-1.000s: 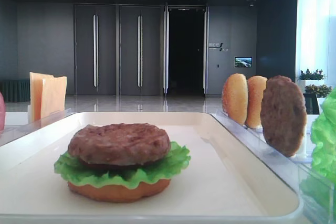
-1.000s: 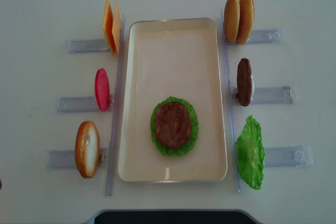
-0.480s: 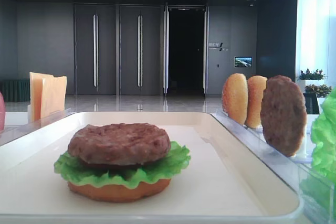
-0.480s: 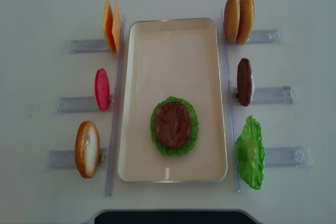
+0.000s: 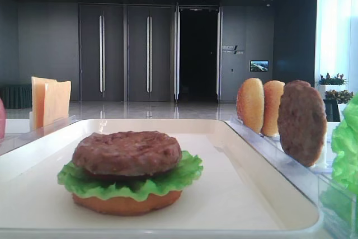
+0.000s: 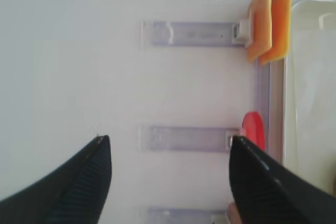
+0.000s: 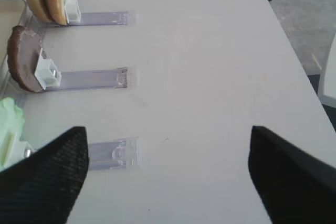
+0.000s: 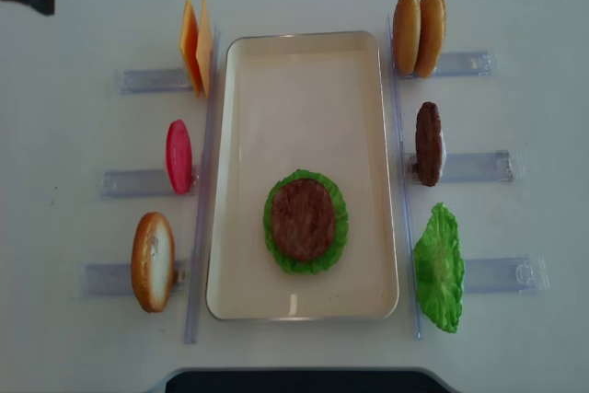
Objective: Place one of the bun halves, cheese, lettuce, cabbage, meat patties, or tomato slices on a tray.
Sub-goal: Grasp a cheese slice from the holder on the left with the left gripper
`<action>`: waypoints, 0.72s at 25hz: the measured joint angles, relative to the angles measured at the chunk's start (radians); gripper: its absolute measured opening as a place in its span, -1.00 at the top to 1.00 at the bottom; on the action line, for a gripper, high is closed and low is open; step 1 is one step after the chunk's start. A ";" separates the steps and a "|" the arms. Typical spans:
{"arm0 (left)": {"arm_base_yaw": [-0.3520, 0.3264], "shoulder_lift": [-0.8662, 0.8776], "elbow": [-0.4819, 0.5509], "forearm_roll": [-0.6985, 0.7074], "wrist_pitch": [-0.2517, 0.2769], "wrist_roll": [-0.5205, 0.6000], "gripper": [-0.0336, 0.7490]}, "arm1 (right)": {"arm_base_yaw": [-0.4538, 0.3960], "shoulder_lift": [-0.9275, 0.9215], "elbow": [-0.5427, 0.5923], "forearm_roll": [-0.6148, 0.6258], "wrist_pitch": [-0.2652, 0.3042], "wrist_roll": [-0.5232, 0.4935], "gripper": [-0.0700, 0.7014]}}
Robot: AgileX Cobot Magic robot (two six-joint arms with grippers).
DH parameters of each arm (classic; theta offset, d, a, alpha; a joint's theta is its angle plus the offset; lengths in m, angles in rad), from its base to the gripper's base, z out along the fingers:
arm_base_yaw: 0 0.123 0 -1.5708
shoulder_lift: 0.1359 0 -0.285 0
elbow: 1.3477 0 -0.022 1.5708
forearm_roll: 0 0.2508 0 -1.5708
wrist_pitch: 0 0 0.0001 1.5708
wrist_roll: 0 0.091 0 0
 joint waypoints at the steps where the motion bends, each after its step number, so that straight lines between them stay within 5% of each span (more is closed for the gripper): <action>1: 0.000 0.044 -0.047 0.000 0.000 0.000 -0.45 | 0.000 0.000 0.000 0.000 0.000 0.000 -0.70; 8: 0.000 0.295 -0.315 -0.011 -0.001 -0.020 -0.45 | 0.000 0.000 0.000 0.000 0.000 0.000 -0.70; 18: 0.000 0.472 -0.365 0.001 -0.001 -0.027 -0.45 | 0.000 0.000 0.001 0.000 0.000 0.000 -0.70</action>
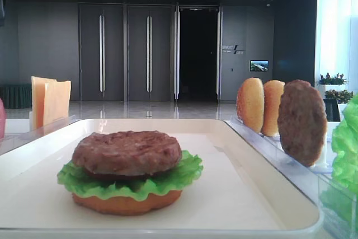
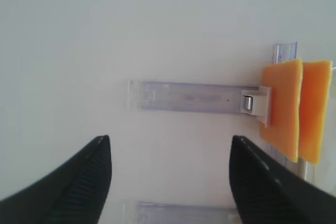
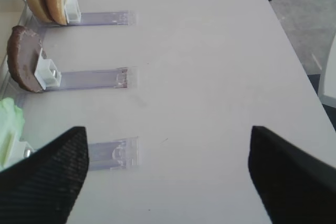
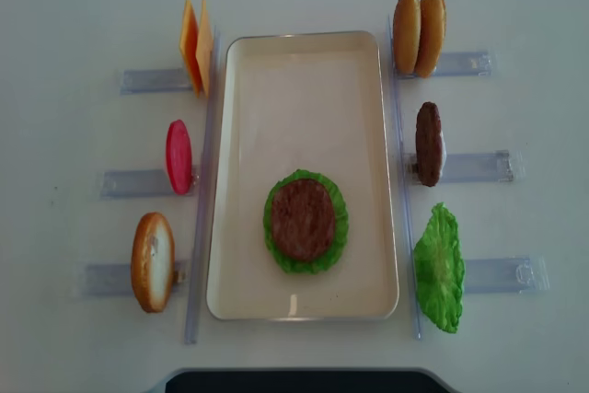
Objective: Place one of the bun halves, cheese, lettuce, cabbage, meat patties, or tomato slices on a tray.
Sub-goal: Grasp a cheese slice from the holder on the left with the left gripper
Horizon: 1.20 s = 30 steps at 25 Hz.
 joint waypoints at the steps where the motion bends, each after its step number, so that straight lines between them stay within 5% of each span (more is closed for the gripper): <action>1: 0.000 0.008 -0.004 0.000 -0.001 0.000 -0.45 | 0.000 0.000 0.000 0.000 0.000 0.000 -0.70; 7: -0.024 0.017 -0.014 -0.019 -0.002 -0.004 -0.45 | 0.000 0.000 0.000 0.000 0.000 0.000 -0.70; 20: -0.233 0.086 -0.016 -0.001 -0.004 -0.172 -0.45 | 0.000 0.000 0.000 0.000 0.000 0.000 -0.70; 30: -0.249 0.137 -0.025 -0.060 -0.006 -0.233 -0.45 | 0.000 0.000 0.000 0.000 0.000 0.000 -0.70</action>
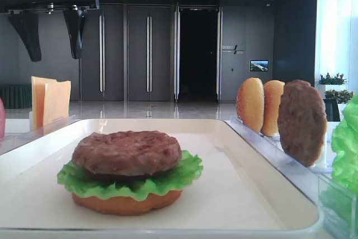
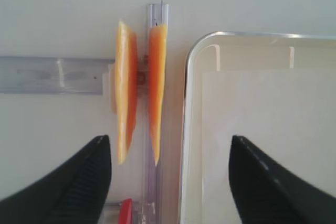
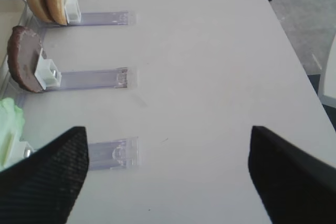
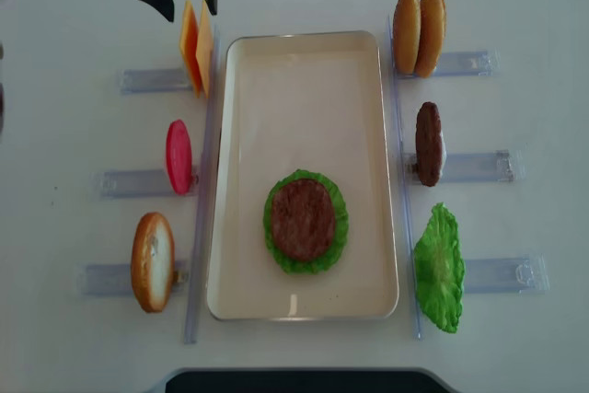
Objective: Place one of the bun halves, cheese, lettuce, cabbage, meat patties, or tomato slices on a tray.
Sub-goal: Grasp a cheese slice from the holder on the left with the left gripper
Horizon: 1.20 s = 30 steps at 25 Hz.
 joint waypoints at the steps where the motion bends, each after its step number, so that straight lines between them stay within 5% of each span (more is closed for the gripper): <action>1: 0.000 0.003 0.000 -0.003 0.000 -0.002 -0.45 | 0.000 0.000 0.000 0.000 0.000 0.000 -0.70; 14: 0.000 0.020 -0.002 -0.026 -0.093 -0.023 -0.45 | 0.000 0.000 0.000 0.000 0.000 0.000 -0.70; 30: 0.000 0.067 -0.003 -0.027 -0.098 -0.024 -0.45 | 0.000 0.000 0.000 0.000 0.000 0.000 -0.70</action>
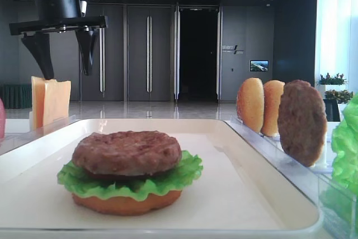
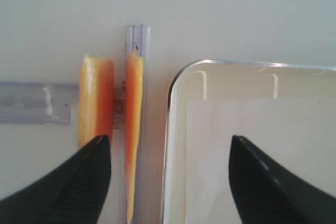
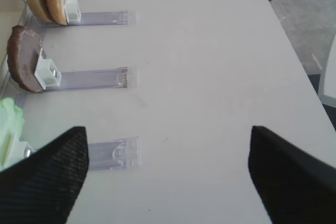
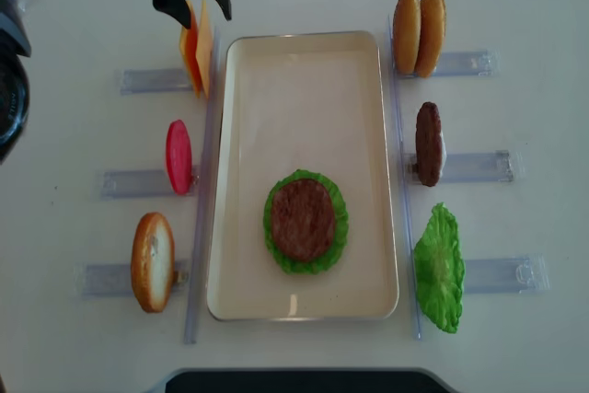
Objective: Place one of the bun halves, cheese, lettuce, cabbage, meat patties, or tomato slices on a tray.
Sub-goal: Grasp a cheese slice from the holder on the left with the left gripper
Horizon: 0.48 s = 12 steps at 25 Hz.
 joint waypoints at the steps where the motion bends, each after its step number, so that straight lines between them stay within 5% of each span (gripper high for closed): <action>1: 0.000 0.002 0.000 0.000 0.000 0.000 -0.45 | 0.000 0.000 0.000 0.000 0.000 0.000 -0.70; 12: 0.000 0.041 0.000 0.018 -0.004 0.000 -0.45 | 0.000 0.000 0.000 0.000 0.000 0.000 -0.70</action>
